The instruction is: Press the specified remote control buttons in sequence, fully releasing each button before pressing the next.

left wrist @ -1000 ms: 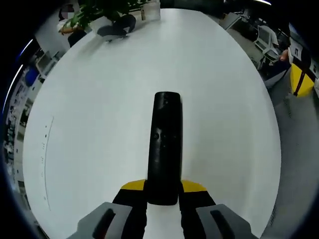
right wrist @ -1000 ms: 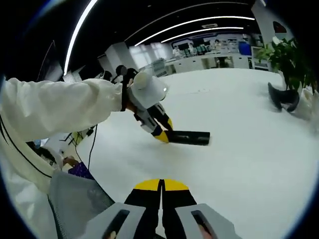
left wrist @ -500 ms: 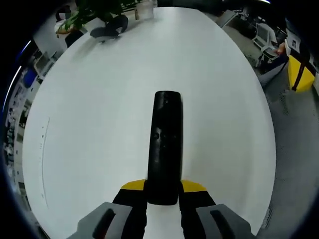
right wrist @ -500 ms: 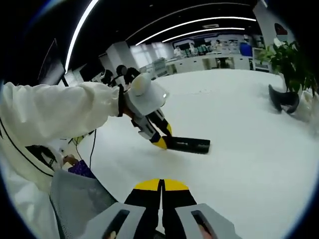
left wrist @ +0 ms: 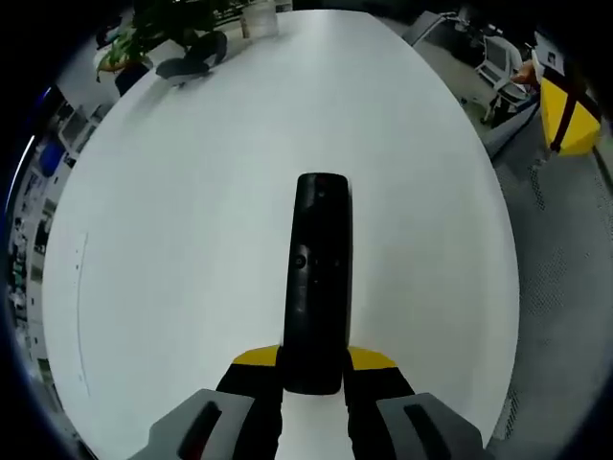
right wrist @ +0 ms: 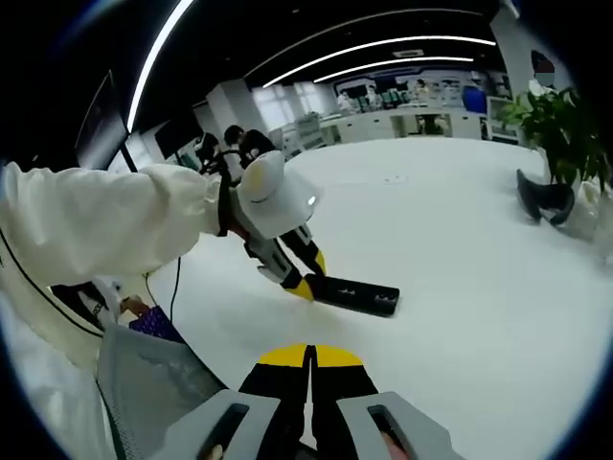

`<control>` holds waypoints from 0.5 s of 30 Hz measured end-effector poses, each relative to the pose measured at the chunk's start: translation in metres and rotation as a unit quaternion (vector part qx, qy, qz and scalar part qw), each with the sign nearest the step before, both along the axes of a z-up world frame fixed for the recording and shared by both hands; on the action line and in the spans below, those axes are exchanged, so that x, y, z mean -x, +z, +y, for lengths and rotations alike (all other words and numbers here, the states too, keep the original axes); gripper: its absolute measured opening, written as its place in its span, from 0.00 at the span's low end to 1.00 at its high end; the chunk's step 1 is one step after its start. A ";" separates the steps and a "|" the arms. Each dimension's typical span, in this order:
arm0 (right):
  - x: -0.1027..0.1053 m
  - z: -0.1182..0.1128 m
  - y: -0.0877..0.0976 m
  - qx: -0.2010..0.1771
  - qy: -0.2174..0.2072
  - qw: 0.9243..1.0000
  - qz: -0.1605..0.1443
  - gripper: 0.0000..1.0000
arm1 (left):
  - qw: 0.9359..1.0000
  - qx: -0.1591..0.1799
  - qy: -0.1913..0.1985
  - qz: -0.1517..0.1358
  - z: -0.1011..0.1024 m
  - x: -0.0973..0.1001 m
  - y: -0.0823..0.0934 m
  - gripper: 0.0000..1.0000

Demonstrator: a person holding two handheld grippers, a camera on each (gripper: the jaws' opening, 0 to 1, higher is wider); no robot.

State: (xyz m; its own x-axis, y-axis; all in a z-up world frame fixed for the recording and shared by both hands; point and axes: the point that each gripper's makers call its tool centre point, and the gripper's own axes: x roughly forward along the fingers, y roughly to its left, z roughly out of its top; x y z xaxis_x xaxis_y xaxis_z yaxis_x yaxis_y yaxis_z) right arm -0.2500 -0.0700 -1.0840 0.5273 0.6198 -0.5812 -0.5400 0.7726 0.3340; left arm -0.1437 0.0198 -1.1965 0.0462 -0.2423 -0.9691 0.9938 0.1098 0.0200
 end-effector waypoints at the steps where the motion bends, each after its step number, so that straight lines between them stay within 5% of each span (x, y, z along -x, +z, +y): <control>1: 0.000 0.000 0.000 0.000 -0.001 1.000 0.001 0.00 | 1.000 0.000 0.000 0.000 0.000 0.002 0.000 0.22; 15: 0.004 -0.005 -0.015 0.017 0.000 1.000 0.023 0.00 | 1.000 -0.006 -0.014 0.002 0.001 0.034 0.000 0.22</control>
State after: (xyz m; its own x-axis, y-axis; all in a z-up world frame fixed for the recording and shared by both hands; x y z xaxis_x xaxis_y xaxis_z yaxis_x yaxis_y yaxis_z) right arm -0.2539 -0.0746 -1.0989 0.5004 0.5994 -0.6247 -0.5243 0.7840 0.3323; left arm -0.1775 0.0208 -1.1964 0.0349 -0.2326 -0.9719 0.9966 0.0809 0.0164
